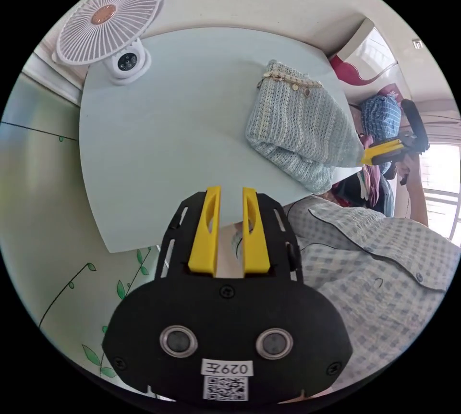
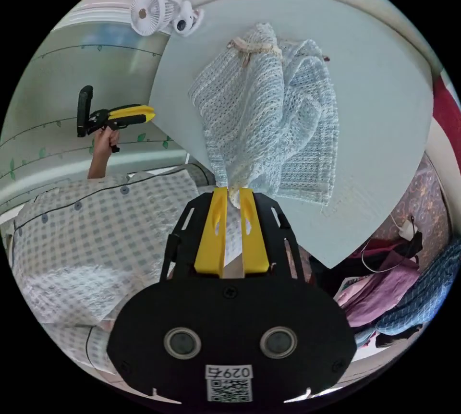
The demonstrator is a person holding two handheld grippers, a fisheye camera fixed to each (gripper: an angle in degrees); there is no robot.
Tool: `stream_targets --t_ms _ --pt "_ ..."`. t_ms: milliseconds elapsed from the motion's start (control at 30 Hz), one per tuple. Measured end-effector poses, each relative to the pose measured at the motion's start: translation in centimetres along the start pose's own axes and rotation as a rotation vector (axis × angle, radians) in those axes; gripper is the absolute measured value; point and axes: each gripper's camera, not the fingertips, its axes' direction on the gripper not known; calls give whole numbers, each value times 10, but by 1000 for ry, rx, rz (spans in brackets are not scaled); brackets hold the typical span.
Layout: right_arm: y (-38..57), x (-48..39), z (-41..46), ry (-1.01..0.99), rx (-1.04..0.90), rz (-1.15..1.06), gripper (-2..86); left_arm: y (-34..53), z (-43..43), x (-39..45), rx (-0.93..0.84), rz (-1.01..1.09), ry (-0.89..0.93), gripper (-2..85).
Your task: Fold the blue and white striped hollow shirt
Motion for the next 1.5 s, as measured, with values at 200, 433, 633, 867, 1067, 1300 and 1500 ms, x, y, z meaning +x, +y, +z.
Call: stream_targets --t_ms 200,433,633,867,1067,1300,1500 --pt "-108 38 15 -55 37 12 70 -99 42 2 -85 67 34 130" --pt "-200 54 57 102 -5 -14 85 -123 92 24 -236 110 53 72" --pt "-274 44 168 -47 -287 -110 60 -103 103 39 -234 151 69 61" --pt "-268 -66 99 301 71 -441 11 -71 35 -40 21 -57 255 38" --pt "-216 -141 131 507 -19 -776 16 -82 -1 -54 133 -23 132 85" --pt "-176 -48 223 87 -320 -300 97 -139 46 14 2 210 167 137" --pt "-130 10 168 108 61 10 60 -191 58 81 -24 436 132 139"
